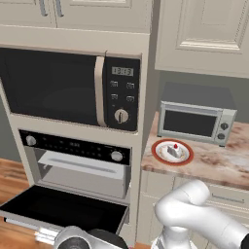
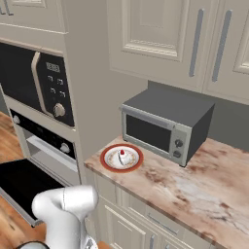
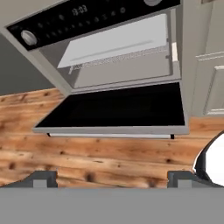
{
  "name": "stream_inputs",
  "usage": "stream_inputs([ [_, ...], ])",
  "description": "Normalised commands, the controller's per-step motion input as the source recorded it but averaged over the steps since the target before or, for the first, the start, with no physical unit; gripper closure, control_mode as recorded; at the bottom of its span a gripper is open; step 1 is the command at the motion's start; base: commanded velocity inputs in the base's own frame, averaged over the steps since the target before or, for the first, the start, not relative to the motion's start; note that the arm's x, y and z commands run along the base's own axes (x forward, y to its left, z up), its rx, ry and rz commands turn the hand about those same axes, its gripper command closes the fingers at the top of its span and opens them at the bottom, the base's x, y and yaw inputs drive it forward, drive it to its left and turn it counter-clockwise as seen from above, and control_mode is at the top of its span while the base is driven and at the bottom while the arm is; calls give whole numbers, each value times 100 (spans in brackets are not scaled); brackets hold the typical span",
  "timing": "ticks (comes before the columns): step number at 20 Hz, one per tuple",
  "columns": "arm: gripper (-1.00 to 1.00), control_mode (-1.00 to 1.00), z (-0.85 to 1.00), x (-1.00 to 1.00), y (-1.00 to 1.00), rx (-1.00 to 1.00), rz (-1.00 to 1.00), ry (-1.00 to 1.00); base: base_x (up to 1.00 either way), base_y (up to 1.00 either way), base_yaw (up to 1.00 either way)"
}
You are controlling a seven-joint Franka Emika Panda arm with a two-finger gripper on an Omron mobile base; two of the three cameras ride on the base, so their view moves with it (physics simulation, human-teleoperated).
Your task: Take the baked cake out of the oven and place it on the plate for cooling. Then close the oven door.
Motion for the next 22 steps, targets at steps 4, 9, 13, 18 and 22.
stream_inputs([
  [4,-100,-100,-26,0,13,-12,0,-19,0,0,0],
  [9,-100,-100,-18,0,15,-8,0,-14,0,0,0],
  [13,-100,-100,-18,8,19,-6,-1,-8,0,0,0],
  [18,-100,-100,-24,13,4,-2,0,-7,0,0,0],
  [22,-100,-100,-28,17,0,-1,0,-8,0,0,0],
])
